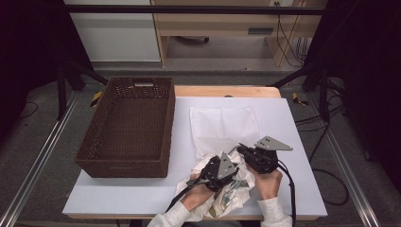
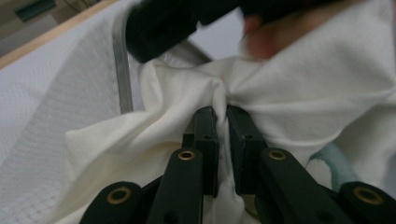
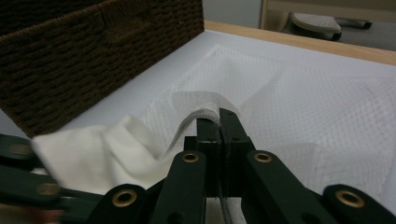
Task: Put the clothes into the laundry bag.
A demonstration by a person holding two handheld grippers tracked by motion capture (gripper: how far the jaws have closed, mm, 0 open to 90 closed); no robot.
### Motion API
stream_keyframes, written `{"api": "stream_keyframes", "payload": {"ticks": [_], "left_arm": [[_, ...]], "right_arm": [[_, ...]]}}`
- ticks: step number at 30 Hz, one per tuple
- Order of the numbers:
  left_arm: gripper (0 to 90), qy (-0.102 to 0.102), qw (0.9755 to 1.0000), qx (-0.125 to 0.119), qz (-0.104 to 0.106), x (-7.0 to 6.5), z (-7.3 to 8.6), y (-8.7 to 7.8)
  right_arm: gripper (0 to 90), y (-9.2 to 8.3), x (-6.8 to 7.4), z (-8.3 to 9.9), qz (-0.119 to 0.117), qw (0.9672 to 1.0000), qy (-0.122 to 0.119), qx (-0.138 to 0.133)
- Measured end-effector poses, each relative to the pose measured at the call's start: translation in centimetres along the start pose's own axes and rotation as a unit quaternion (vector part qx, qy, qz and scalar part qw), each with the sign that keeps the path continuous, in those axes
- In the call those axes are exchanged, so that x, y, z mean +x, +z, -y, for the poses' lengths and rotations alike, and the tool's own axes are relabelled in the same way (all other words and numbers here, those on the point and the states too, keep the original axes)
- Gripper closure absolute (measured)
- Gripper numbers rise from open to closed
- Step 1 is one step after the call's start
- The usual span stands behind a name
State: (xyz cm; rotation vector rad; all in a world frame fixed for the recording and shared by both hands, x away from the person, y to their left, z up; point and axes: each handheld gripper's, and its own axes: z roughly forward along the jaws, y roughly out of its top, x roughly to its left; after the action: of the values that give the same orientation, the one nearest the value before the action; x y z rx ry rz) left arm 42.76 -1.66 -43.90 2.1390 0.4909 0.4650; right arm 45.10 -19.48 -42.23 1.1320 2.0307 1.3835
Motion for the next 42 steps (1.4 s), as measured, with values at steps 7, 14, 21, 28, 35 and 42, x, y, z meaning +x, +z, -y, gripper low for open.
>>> {"api": "stream_keyframes", "payload": {"ticks": [7,14,21,28,35,42], "left_arm": [[79.0,-0.004,0.9997,0.021,-0.015,1.2,-0.1,1.2],[35.1,-0.051,0.9977,-0.043,-0.014,2.8,-0.3,-4.1],[28.1,-0.059,0.9973,-0.014,-0.042,5.9,0.5,-3.6],[66.7,-0.064,0.9978,0.018,-0.001,5.6,1.4,-1.7],[82.8,-0.029,0.9990,-0.034,0.005,2.1,0.8,-3.5],[83.0,0.002,0.9999,0.001,-0.014,0.5,-0.2,-0.2]], "right_arm": [[88.9,-0.1,0.3,-0.1,-0.005,0.9999,-0.006,-0.007],[88.8,-0.4,-0.1,0.0,-0.003,1.0000,-0.003,0.000],[88.8,-0.4,0.0,0.0,-0.006,1.0000,-0.004,0.002],[88.9,-0.3,-0.1,0.0,-0.006,0.9999,-0.005,0.007],[88.9,-0.2,0.1,0.0,-0.002,1.0000,-0.003,0.003],[88.9,0.1,0.5,0.0,-0.002,1.0000,-0.006,0.003]]}}
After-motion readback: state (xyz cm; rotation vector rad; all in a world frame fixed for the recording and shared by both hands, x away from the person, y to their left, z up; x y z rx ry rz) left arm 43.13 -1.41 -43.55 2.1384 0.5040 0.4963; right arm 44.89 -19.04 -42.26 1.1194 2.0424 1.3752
